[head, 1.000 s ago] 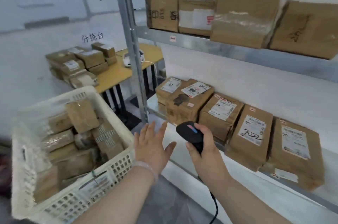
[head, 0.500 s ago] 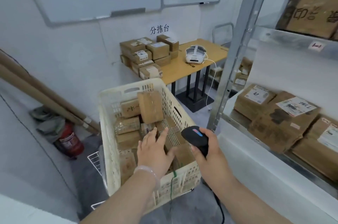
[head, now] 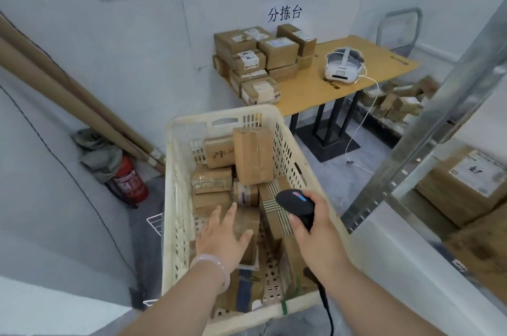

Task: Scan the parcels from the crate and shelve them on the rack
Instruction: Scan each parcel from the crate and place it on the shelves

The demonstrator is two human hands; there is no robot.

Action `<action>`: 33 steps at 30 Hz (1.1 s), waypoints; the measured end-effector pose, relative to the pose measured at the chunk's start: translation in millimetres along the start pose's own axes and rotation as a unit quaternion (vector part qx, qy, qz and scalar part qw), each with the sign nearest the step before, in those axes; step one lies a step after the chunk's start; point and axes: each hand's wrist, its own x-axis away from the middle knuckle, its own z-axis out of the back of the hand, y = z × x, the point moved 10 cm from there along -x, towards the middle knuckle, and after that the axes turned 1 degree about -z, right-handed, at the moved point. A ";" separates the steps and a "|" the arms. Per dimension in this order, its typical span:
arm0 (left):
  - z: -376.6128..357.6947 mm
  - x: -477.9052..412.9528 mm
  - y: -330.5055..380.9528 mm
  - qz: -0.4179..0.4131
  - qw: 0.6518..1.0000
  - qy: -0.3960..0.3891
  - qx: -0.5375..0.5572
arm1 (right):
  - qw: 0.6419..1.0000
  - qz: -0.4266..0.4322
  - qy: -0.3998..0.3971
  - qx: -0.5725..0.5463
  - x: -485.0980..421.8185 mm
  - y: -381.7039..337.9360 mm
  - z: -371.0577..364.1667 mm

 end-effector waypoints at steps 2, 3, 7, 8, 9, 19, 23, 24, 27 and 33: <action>-10.8 -14.0 -5.8 0.029 0.999 -0.016 0.013 | 1.000 -0.012 -0.013 -0.003 -21.6 9.1 -6.2; -16.0 -17.7 -7.1 0.037 0.999 -0.022 0.013 | 1.000 -0.017 -0.018 -0.004 -28.2 12.3 -8.6; -44.8 -39.8 -15.2 0.072 0.996 -0.049 0.008 | 0.997 -0.049 -0.058 0.000 -57.1 32.2 -36.6; -51.6 -46.6 -17.8 0.080 0.995 -0.056 0.002 | 0.996 -0.059 -0.068 0.002 -63.5 37.4 -45.3; -57.2 -53.5 -20.0 0.086 0.994 -0.063 -0.004 | 0.995 -0.068 -0.078 0.006 -68.5 41.5 -53.4; -100.5 -108.7 -9.1 0.049 0.973 -0.142 -0.178 | 0.989 -0.115 -0.096 0.007 -106.9 73.0 -104.0; -120.2 -115.2 -9.9 0.052 0.955 -0.191 -0.221 | 0.987 -0.135 -0.092 -0.001 -106.5 89.2 -106.9; -123.8 -115.9 -12.4 0.058 0.950 -0.206 -0.229 | 0.986 -0.140 -0.093 -0.004 -106.1 93.2 -107.2; -129.3 -117.3 -14.5 0.055 0.941 -0.228 -0.244 | 0.983 -0.155 -0.094 -0.010 -105.0 103.3 -106.0; -116.8 -116.0 -16.8 0.040 0.956 -0.196 -0.214 | 0.983 -0.166 -0.080 -0.022 -100.1 105.3 -95.2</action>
